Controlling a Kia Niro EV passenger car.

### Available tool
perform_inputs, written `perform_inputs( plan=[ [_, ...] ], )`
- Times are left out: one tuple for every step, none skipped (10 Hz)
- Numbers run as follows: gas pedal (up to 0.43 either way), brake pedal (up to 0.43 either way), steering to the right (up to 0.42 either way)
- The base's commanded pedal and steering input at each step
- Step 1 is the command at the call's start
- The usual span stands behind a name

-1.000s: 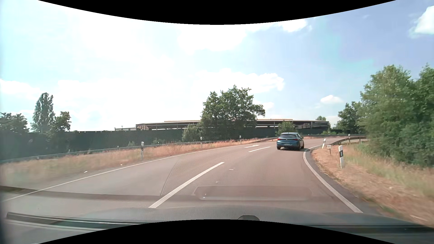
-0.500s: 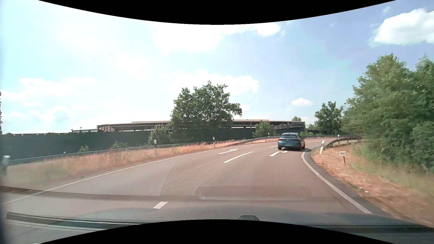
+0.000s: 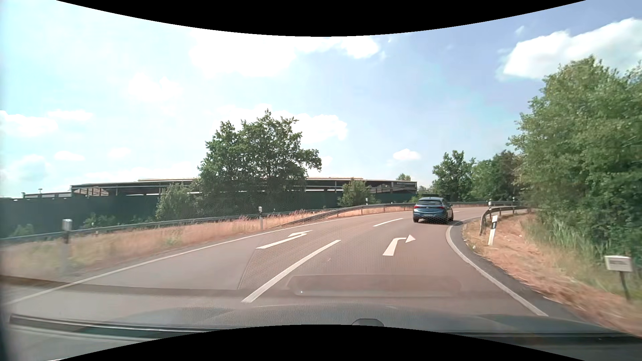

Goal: Follow the waypoints while adhering to traffic rules and regulations

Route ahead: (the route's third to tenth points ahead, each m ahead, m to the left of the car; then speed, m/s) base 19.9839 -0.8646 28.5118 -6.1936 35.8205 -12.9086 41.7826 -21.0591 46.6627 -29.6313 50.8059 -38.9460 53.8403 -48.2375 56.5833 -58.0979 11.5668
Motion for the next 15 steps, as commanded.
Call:
perform_inputs(
  plan=[
    [0.11, 0.0, 0.113],
    [0.11, 0.0, 0.114],
    [0.11, 0.0, 0.114],
    [0.11, 0.0, 0.114],
    [0.11, 0.0, 0.112],
    [0.11, 0.0, 0.111],
    [0.11, 0.0, 0.11],
    [0.11, 0.0, 0.109],
    [0.11, 0.0, 0.107],
    [0.11, 0.0, 0.105],
    [0.11, 0.0, 0.105],
    [0.11, 0.0, 0.105],
    [0.11, 0.0, 0.104],
    [0.11, 0.0, 0.105],
    [0.11, 0.0, 0.104]
  ],
)
